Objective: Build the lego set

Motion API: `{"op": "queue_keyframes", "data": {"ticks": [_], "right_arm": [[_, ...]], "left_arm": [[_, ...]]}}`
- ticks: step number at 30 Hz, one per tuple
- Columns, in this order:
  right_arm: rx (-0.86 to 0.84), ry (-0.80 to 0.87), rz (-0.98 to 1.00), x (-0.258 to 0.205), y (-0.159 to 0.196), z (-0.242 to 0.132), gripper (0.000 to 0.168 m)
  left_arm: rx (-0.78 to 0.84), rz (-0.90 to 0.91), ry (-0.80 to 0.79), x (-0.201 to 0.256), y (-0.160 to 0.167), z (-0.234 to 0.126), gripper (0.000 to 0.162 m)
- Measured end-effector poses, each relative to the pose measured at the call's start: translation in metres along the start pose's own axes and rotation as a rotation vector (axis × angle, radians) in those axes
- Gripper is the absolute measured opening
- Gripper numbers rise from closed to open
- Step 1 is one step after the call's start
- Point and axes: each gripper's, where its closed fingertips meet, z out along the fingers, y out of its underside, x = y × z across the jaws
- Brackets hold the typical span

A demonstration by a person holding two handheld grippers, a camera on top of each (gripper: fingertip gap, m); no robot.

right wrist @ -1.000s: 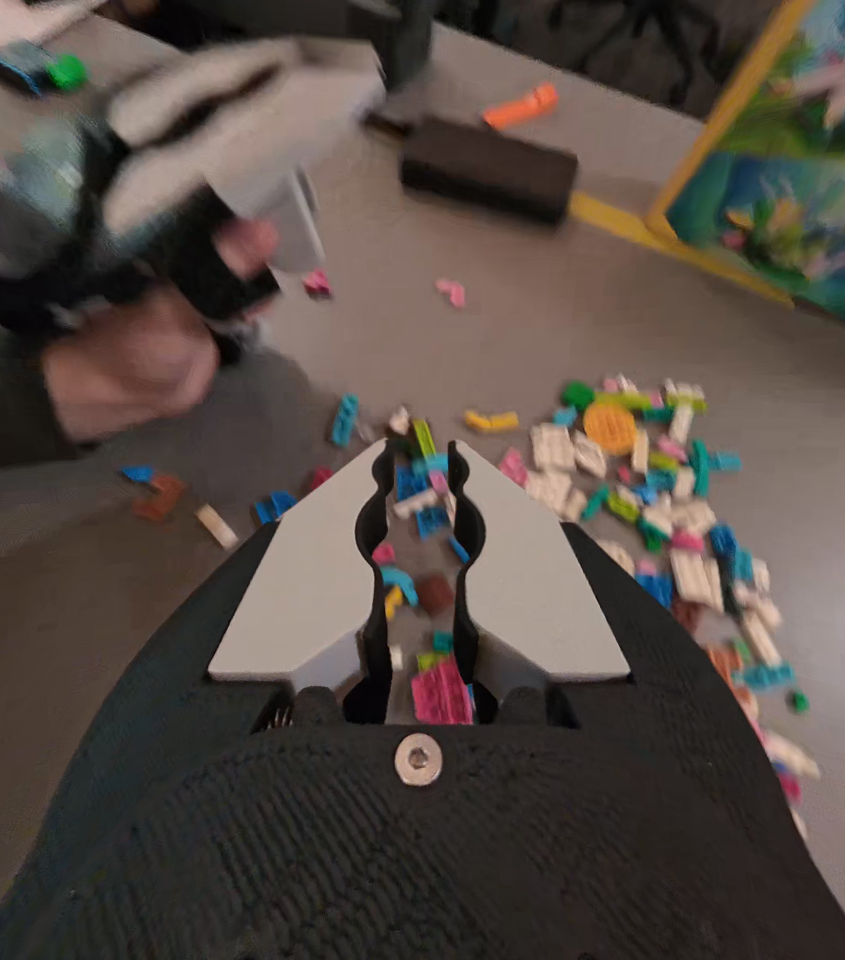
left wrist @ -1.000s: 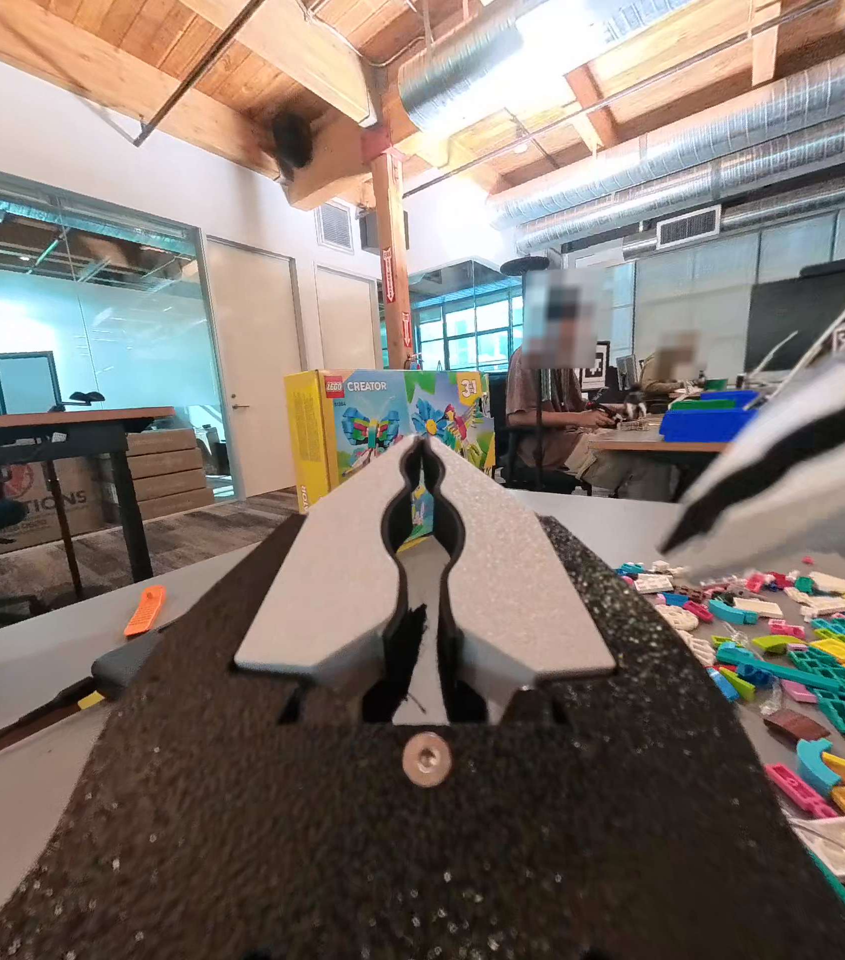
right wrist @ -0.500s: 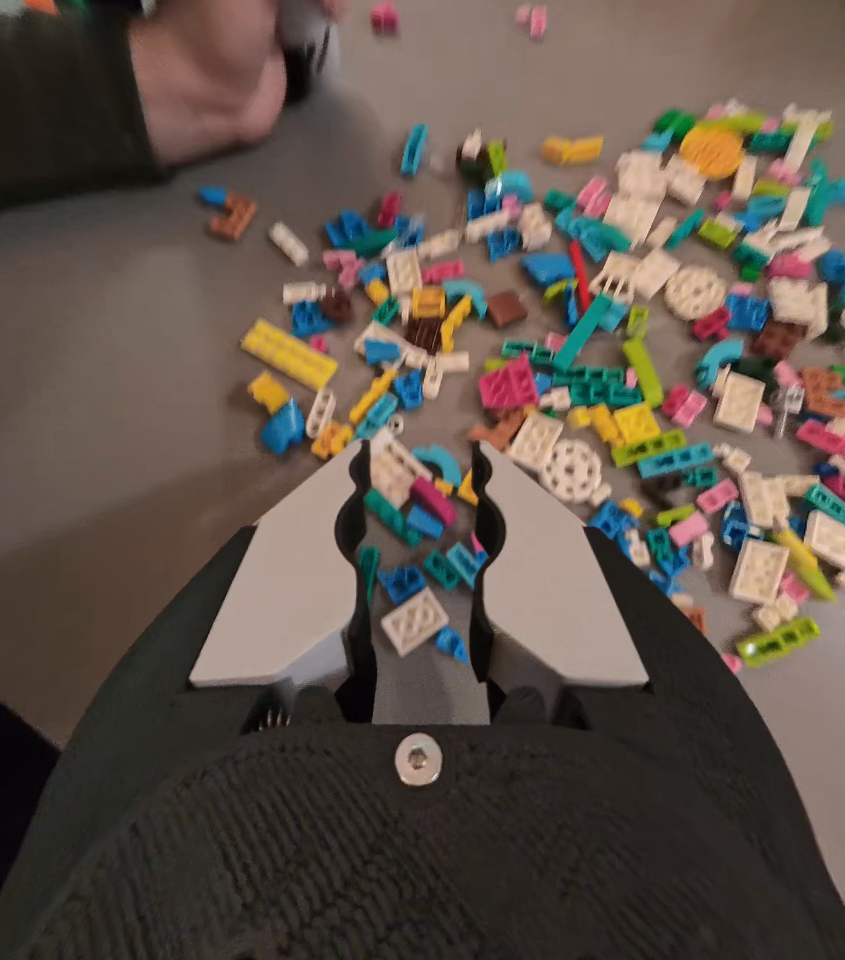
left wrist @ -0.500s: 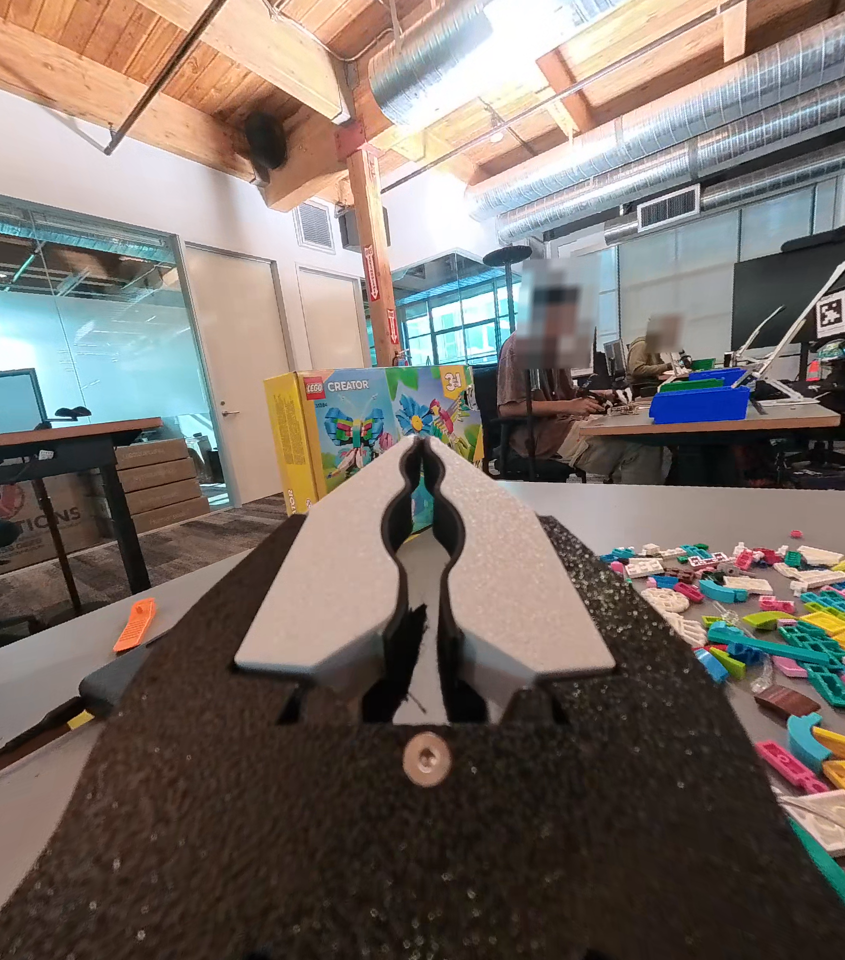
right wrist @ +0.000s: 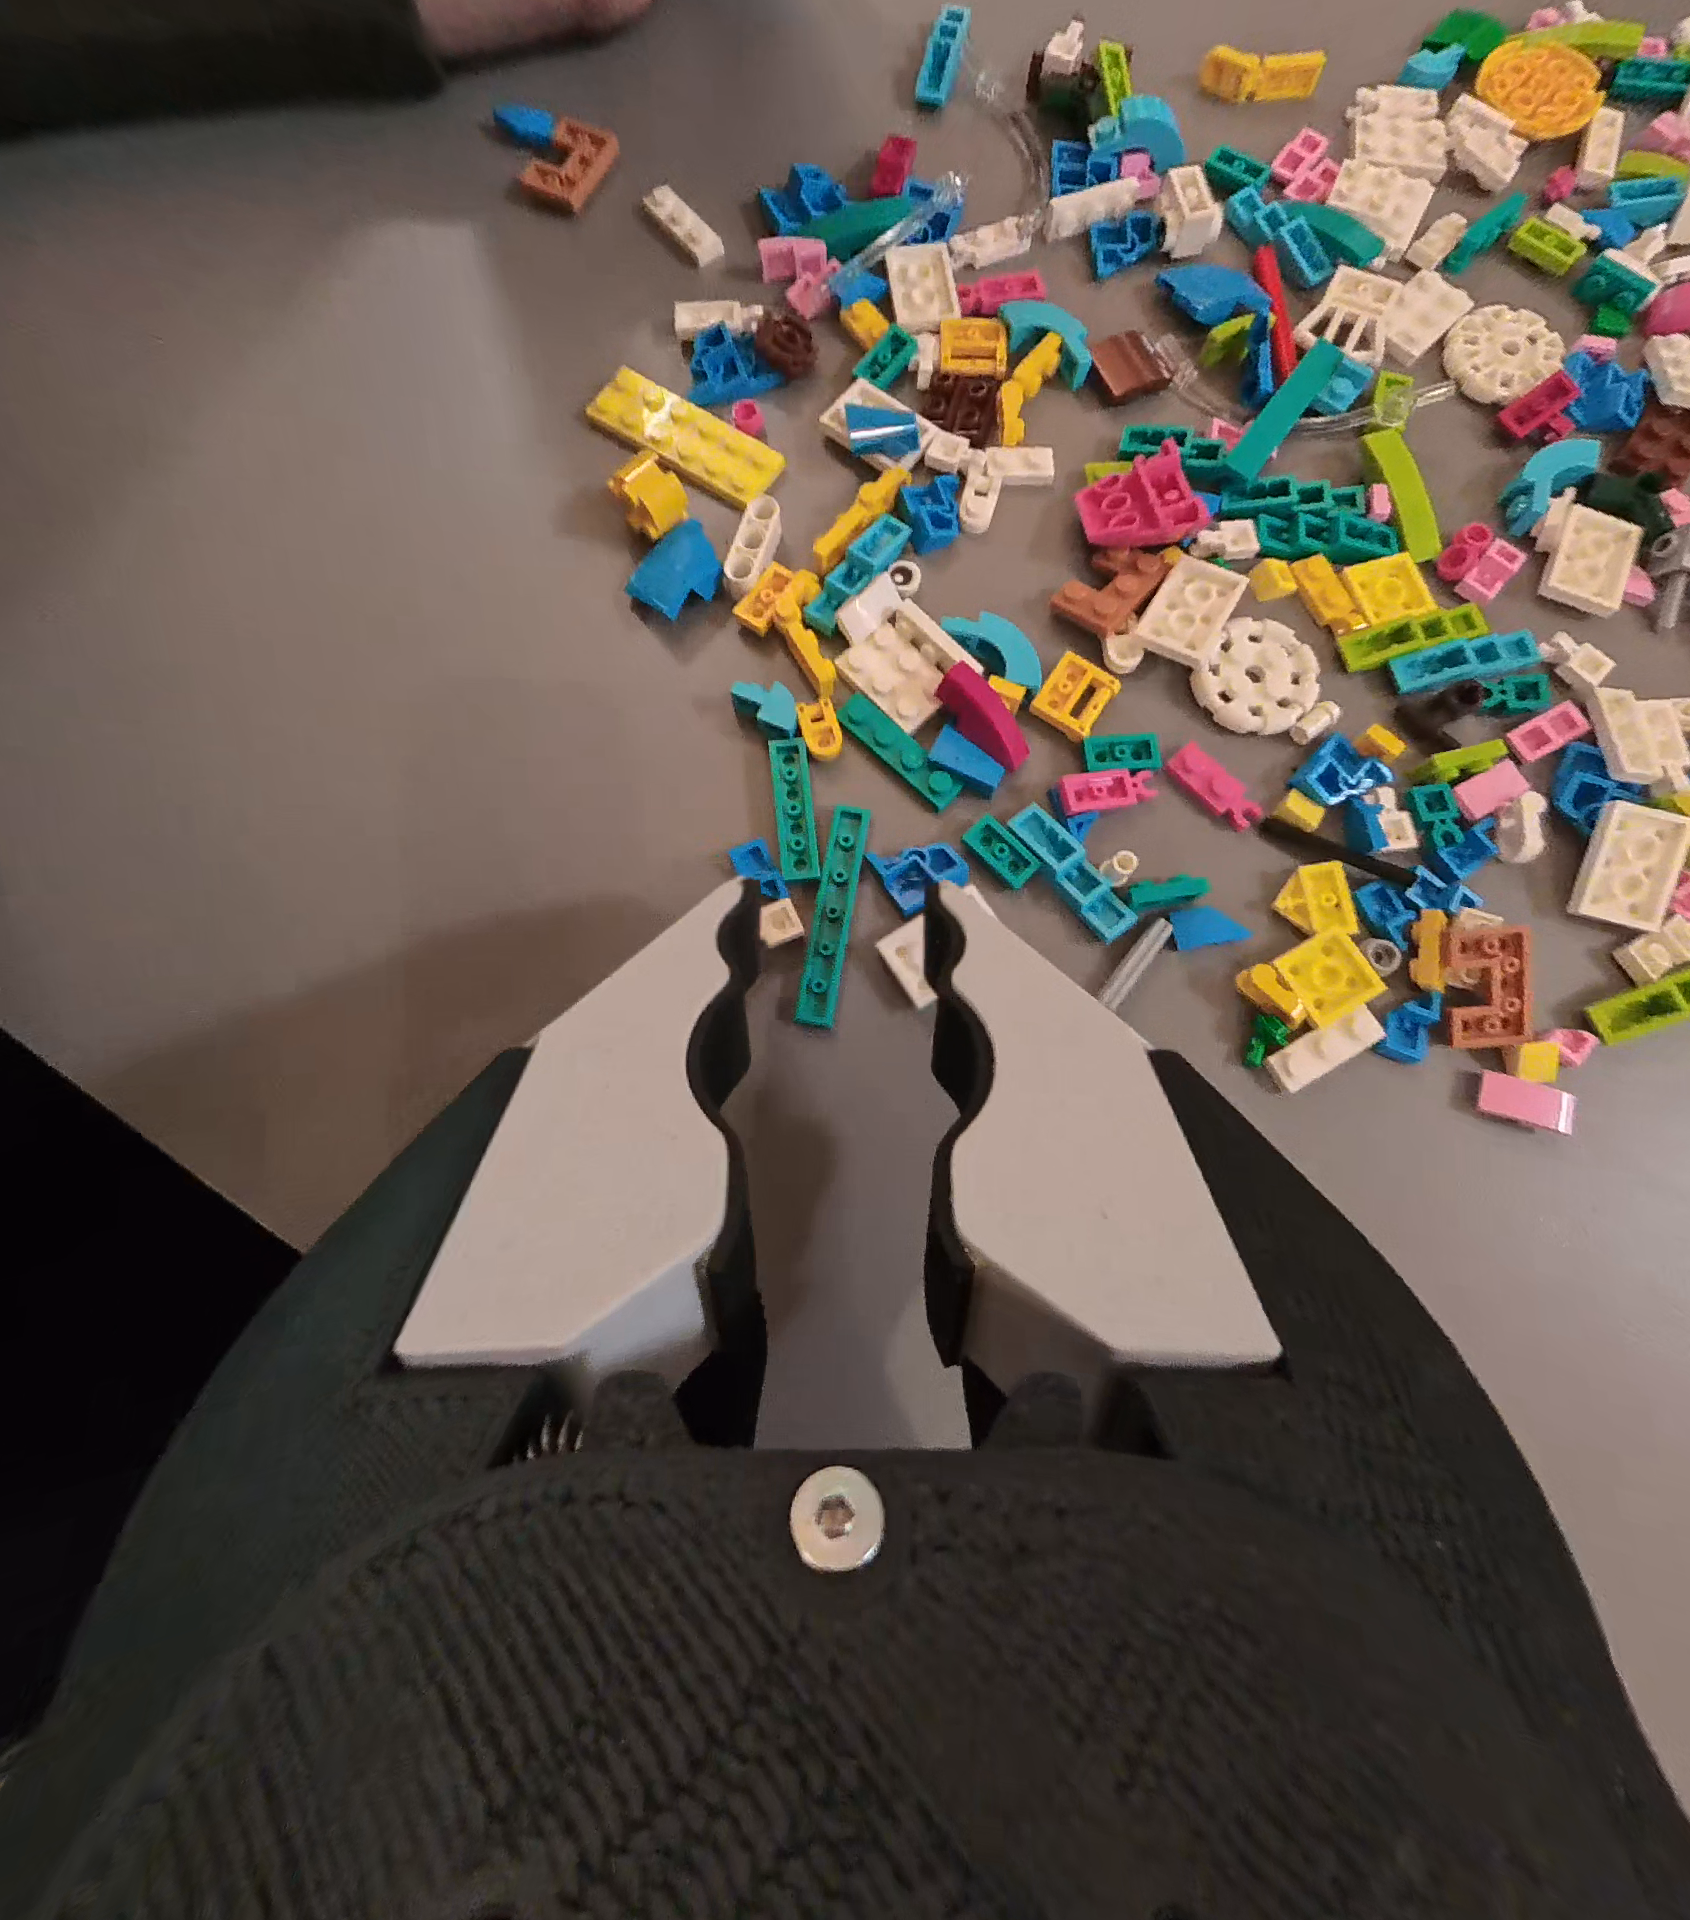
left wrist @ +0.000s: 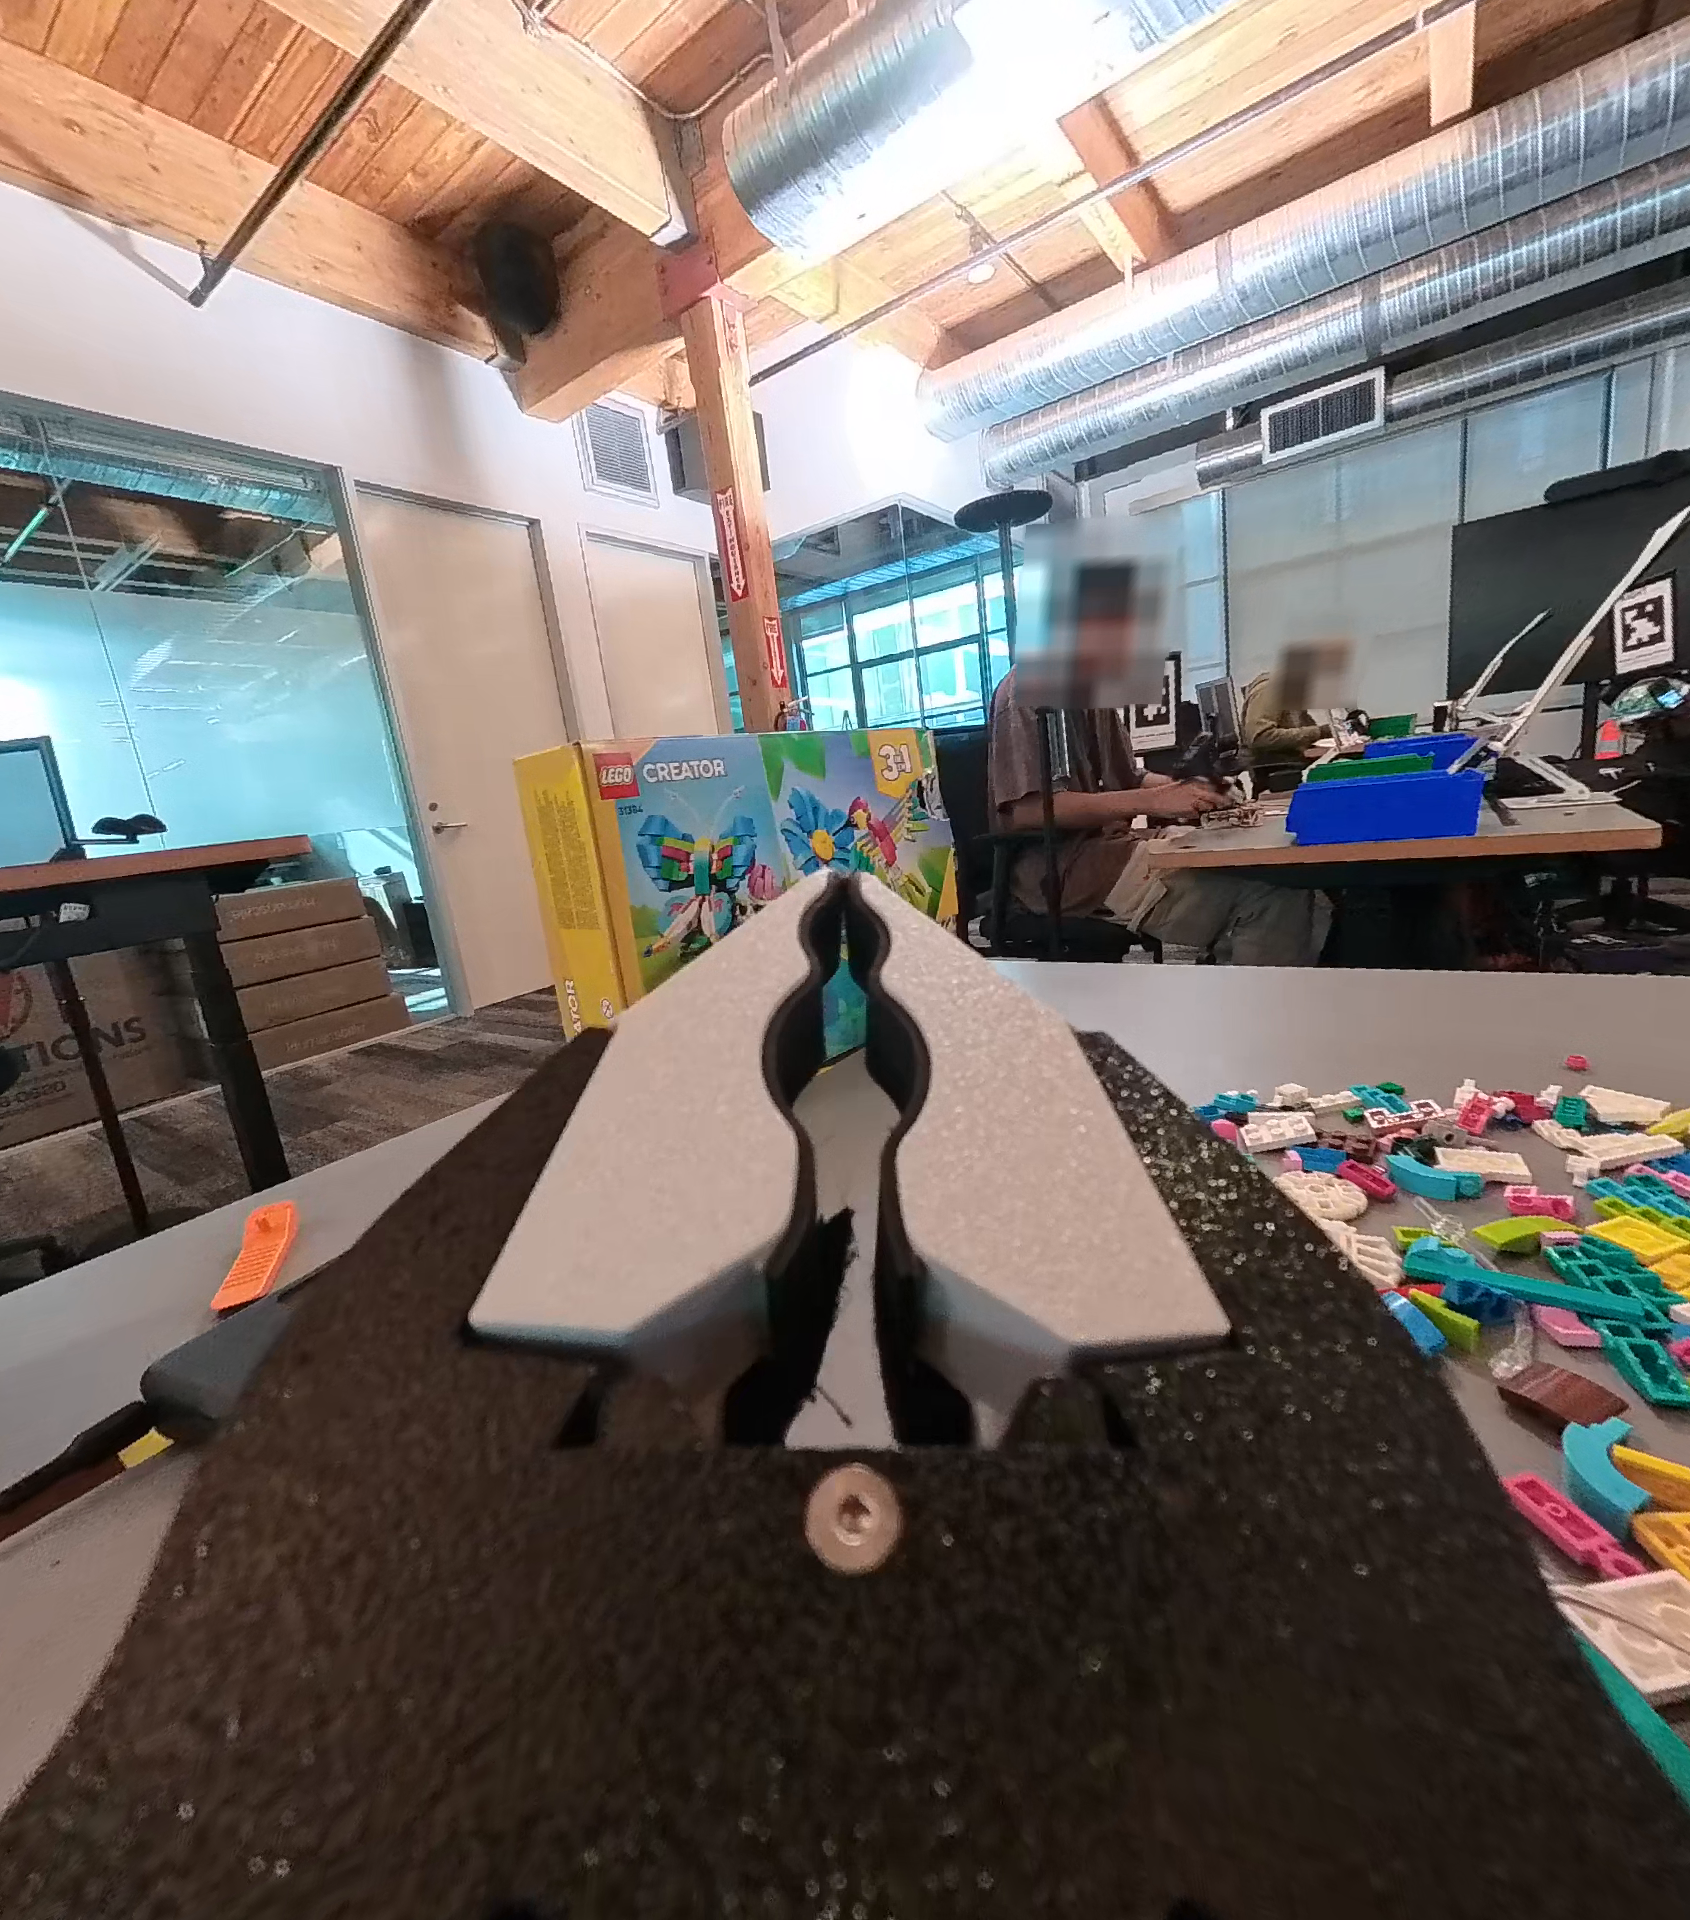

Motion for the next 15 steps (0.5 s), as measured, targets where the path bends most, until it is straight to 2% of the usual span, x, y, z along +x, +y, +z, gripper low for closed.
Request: {"op": "queue_keyframes", "data": {"ticks": [8, 12, 15], "right_arm": [[0.144, 0.137, 0.136, 0.038, -0.001, -0.008, 0.018], [0.100, 0.281, 0.186, 0.066, 0.014, -0.011, 0.013], [0.081, 0.290, 0.246, 0.073, 0.025, -0.008, 0.011]], "left_arm": [[0.002, -0.007, 0.002, 0.000, 0.000, 0.000, 0.000], [0.001, -0.008, 0.006, 0.000, 0.000, 0.000, 0.000], [0.001, 0.001, 0.011, 0.002, 0.000, 0.000, 0.000]]}}
